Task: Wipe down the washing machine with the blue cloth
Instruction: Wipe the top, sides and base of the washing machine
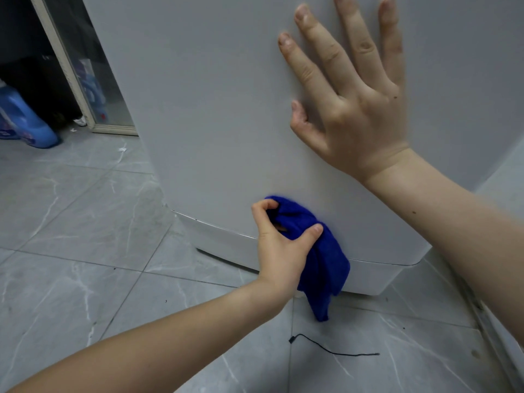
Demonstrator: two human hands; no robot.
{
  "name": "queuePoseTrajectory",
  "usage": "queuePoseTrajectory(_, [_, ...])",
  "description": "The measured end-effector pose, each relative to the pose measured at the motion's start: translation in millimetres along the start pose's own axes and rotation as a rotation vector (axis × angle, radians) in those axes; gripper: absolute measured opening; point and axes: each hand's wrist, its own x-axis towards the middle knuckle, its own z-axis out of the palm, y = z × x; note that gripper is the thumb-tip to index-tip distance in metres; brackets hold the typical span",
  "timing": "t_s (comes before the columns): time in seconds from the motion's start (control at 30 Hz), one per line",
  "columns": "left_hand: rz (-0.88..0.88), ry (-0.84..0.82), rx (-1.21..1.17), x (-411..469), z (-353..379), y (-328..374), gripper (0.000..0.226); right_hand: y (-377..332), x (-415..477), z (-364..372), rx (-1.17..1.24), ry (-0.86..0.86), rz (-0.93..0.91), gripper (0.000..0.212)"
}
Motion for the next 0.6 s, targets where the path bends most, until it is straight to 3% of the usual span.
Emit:
queuePoseTrajectory(0.17, [0.101,0.003,-0.041,6,3,18,0.062,1,1,1,-0.002,0.005,0.007,0.050])
queuePoseTrajectory(0.43, [-0.083,-0.030,0.049,-9,0,-11,0.065,1,1,-1,0.014,0.003,0.008,0.051])
queuePoseTrajectory(0.6, [-0.056,-0.043,-0.034,-3,11,12,0.061,1,1,1,-0.001,0.023,0.007,0.050])
